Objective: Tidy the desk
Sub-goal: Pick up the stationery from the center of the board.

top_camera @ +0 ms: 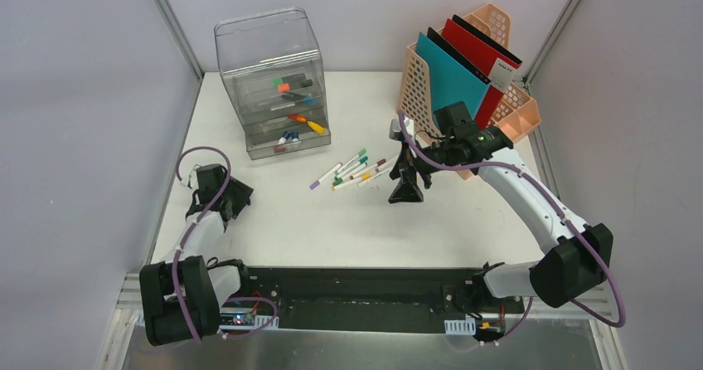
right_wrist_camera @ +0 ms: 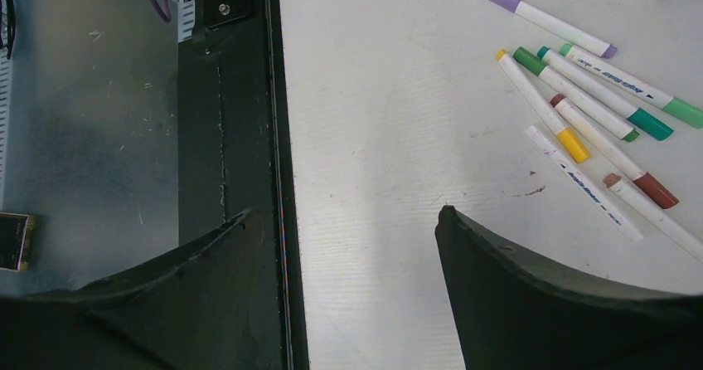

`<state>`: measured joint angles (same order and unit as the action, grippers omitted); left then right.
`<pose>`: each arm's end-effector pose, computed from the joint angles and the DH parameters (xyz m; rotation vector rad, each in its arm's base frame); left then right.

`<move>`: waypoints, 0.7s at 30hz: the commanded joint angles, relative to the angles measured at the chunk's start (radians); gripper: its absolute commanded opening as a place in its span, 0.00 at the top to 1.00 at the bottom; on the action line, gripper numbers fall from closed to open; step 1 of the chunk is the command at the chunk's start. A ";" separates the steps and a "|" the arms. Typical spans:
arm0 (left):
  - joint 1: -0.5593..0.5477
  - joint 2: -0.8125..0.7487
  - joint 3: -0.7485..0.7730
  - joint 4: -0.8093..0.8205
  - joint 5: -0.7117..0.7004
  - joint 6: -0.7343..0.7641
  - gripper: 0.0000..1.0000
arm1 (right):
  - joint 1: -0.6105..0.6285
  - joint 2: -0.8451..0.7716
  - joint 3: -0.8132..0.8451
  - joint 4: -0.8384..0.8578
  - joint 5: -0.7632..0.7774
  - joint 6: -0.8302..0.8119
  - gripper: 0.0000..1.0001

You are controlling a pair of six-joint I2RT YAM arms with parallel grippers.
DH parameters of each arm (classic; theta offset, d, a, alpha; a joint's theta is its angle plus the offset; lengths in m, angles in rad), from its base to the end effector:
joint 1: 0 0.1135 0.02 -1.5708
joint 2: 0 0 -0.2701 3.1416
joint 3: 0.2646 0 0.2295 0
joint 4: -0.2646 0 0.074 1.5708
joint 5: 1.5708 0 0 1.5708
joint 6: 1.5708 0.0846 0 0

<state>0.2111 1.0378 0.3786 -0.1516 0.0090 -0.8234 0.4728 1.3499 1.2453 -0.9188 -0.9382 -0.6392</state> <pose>0.1995 0.0420 0.1429 -1.1843 2.0905 -0.2995 0.1932 0.1755 0.3077 -1.4963 1.7861 1.1113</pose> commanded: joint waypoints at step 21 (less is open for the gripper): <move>-0.030 0.438 0.319 -0.401 -0.141 -0.037 0.66 | -0.001 0.000 0.025 0.003 -0.044 -0.033 0.20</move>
<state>0.1947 1.4223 0.7116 -0.4469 -0.0818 -0.8684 0.4728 1.3499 1.2453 -0.9195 -0.9443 -0.6460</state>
